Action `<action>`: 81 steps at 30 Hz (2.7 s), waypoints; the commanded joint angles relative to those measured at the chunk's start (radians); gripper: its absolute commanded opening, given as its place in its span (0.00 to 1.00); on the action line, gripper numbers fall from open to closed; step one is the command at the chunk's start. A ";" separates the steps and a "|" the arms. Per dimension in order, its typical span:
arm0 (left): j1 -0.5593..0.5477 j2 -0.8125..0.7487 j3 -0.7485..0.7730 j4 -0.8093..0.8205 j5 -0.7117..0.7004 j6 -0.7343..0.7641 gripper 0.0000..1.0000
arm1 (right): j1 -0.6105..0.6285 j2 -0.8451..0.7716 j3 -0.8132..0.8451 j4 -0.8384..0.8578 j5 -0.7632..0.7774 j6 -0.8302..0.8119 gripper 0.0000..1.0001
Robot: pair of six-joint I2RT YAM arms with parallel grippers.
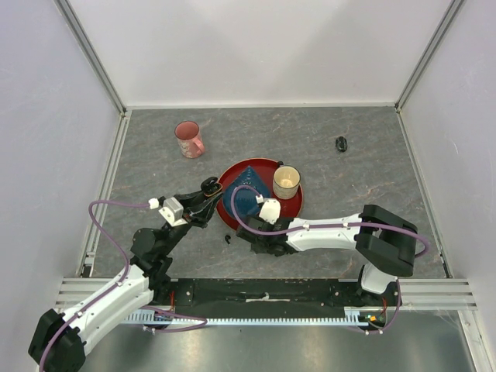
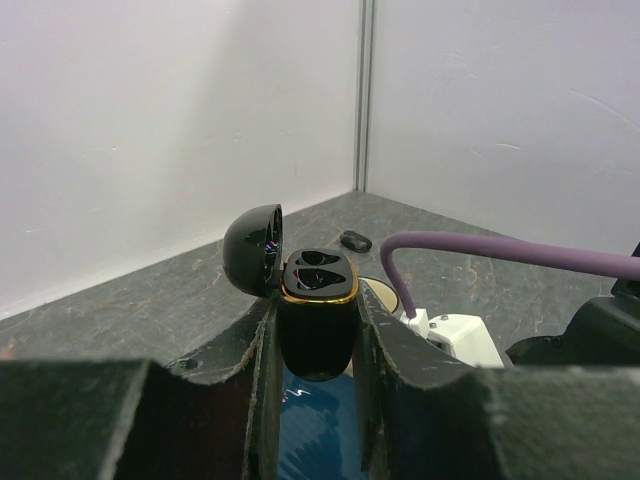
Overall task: Insert the wireless bluetooth earbuds into the charging case
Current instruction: Pick up the earbud from the center of the board.
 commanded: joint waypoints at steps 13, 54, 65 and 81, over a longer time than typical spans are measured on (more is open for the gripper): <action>-0.003 -0.007 -0.002 0.024 -0.035 0.047 0.02 | 0.006 0.008 0.041 -0.046 0.040 -0.254 0.20; -0.003 -0.009 0.007 0.007 -0.040 0.044 0.02 | 0.009 0.004 0.046 -0.089 0.022 -0.117 0.41; -0.003 -0.006 0.013 0.001 -0.043 0.047 0.02 | 0.001 0.027 0.061 -0.080 -0.004 -0.062 0.44; -0.003 0.000 0.010 0.001 -0.046 0.039 0.02 | 0.001 0.014 0.034 -0.092 0.000 -0.022 0.32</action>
